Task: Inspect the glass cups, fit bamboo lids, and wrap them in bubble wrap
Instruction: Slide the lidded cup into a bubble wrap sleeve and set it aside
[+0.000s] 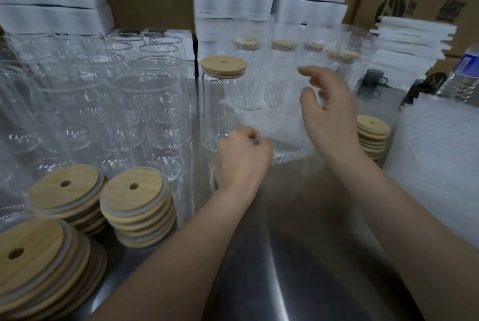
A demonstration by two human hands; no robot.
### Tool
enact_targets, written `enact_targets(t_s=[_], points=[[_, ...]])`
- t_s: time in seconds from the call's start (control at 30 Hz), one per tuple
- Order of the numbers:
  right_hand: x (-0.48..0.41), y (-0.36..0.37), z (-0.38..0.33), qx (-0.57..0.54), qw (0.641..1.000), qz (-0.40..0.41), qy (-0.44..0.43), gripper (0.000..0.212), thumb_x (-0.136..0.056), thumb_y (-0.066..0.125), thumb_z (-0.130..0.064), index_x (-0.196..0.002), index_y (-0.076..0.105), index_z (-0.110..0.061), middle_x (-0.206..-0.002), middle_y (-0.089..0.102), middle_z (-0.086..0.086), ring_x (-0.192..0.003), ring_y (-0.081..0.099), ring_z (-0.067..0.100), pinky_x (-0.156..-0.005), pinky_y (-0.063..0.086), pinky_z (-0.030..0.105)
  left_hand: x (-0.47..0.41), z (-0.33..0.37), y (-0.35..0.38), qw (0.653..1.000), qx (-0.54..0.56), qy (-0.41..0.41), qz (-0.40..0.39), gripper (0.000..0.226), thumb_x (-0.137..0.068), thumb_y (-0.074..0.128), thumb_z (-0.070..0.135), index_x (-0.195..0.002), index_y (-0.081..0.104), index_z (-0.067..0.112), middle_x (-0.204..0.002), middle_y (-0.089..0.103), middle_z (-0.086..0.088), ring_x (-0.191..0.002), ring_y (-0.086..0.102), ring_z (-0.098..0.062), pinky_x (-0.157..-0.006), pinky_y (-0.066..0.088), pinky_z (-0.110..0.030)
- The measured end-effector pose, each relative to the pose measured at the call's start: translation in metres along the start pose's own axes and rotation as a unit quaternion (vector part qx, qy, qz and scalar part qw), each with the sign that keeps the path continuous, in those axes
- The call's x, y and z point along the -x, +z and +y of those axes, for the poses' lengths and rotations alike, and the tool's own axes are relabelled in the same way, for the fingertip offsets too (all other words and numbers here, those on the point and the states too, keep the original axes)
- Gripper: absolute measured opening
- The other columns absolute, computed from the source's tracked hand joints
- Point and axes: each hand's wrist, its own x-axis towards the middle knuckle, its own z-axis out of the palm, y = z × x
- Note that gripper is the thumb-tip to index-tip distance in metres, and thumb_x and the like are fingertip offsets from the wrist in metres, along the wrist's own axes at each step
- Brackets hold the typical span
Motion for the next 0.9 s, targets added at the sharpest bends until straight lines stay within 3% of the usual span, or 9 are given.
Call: enact_targets(t_s=[0.07, 0.13, 0.23, 0.3, 0.47, 0.57, 0.67, 0.73, 0.9], points=[[0.002, 0.003, -0.017, -0.021, 0.998, -0.012, -0.063, 0.035, -0.092, 0.051, -0.006, -0.125, 0.060, -0.008, -0.119, 0.057, -0.004, -0.112, 0.053, 0.009, -0.097, 0.038, 0.013, -0.001, -0.001, 0.000, 1.000, -0.001, 0.001, 0.003, 0.027, -0.081, 0.052, 0.020, -0.055, 0.046, 0.013, -0.052, 0.051, -0.003, -0.063, 0.053, -0.035, -0.054, 0.046, -0.034], [0.002, 0.011, -0.036, -0.074, 0.990, -0.104, -0.067, 0.046, -0.092, 0.059, -0.017, -0.137, 0.050, -0.011, -0.132, 0.052, -0.001, -0.122, 0.051, 0.013, -0.106, 0.039, 0.022, -0.001, -0.001, 0.001, 1.000, 0.000, -0.002, -0.001, 0.029, -0.080, 0.050, 0.020, -0.054, 0.043, 0.011, -0.050, 0.048, -0.004, -0.058, 0.050, -0.035, -0.050, 0.041, -0.033], [-0.006, 0.029, -0.055, -0.077, 0.966, -0.247, -0.014, 0.089, -0.083, 0.075, -0.042, -0.152, 0.023, -0.024, -0.154, 0.031, -0.001, -0.140, 0.032, 0.014, -0.111, 0.031, 0.028, -0.001, -0.002, 0.003, 1.000, -0.002, -0.005, -0.002, 0.034, -0.081, 0.053, 0.021, -0.051, 0.039, 0.011, -0.048, 0.046, -0.002, -0.055, 0.048, -0.033, -0.046, 0.028, -0.029], [-0.013, 0.042, -0.061, -0.056, 0.961, -0.271, 0.017, 0.107, -0.074, 0.080, -0.051, -0.154, 0.012, -0.029, -0.155, 0.031, 0.002, -0.139, 0.033, 0.015, -0.104, 0.029, 0.025, -0.002, -0.002, 0.003, 1.000, -0.003, -0.004, -0.006, 0.035, -0.081, 0.053, 0.019, -0.050, 0.039, 0.011, -0.048, 0.046, -0.003, -0.052, 0.044, -0.030, -0.046, 0.025, -0.029], [-0.019, 0.065, -0.055, -0.016, 0.971, -0.233, 0.055, 0.097, -0.070, 0.085, -0.042, -0.147, 0.028, -0.025, -0.118, 0.051, -0.002, -0.116, 0.053, 0.020, -0.086, 0.038, 0.027, -0.002, 0.000, 0.002, 1.000, -0.005, -0.020, -0.011, 0.032, -0.081, 0.053, 0.017, -0.050, 0.043, 0.013, -0.053, 0.050, -0.002, -0.051, 0.047, -0.026, -0.047, 0.030, -0.026], [-0.017, 0.064, -0.052, -0.055, 0.978, -0.186, 0.081, 0.090, -0.070, 0.087, -0.037, -0.141, 0.036, -0.020, -0.117, 0.052, -0.002, -0.109, 0.054, 0.017, -0.084, 0.039, 0.024, -0.002, 0.000, 0.000, 1.000, 0.002, -0.010, -0.015, 0.034, -0.081, 0.054, 0.017, -0.049, 0.042, 0.013, -0.051, 0.049, -0.004, -0.051, 0.045, -0.028, -0.047, 0.029, -0.027], [-0.014, 0.052, -0.053, -0.152, 0.978, -0.105, 0.097, 0.085, -0.073, 0.086, -0.030, -0.141, 0.036, -0.018, -0.122, 0.053, -0.001, -0.103, 0.059, 0.018, -0.089, 0.051, 0.031, -0.003, -0.001, -0.002, 1.000, 0.006, -0.008, -0.009, 0.034, -0.077, 0.052, 0.018, -0.047, 0.039, 0.010, -0.047, 0.045, -0.005, -0.052, 0.044, -0.032, -0.049, 0.034, -0.030], [-0.016, 0.038, -0.056, -0.274, 0.952, -0.054, 0.122, 0.080, -0.078, 0.083, -0.020, -0.142, 0.035, -0.015, -0.123, 0.054, 0.002, -0.102, 0.061, 0.019, -0.092, 0.055, 0.042, -0.004, -0.002, -0.004, 0.999, 0.023, -0.025, -0.011, 0.029, -0.074, 0.050, 0.023, -0.051, 0.046, 0.007, -0.052, 0.055, -0.012, -0.056, 0.056, -0.039, -0.052, 0.049, -0.035], [-0.016, 0.003, -0.052, -0.555, 0.793, -0.074, 0.238, 0.055, -0.075, 0.072, -0.034, -0.121, 0.050, -0.012, -0.114, 0.052, 0.013, -0.098, 0.056, 0.025, -0.081, 0.057, 0.054, -0.008, 0.002, -0.008, 0.996, 0.063, -0.066, -0.021, 0.029, -0.069, 0.049, 0.027, -0.062, 0.060, 0.001, -0.063, 0.064, -0.020, -0.062, 0.064, -0.042, -0.056, 0.056, -0.051]])
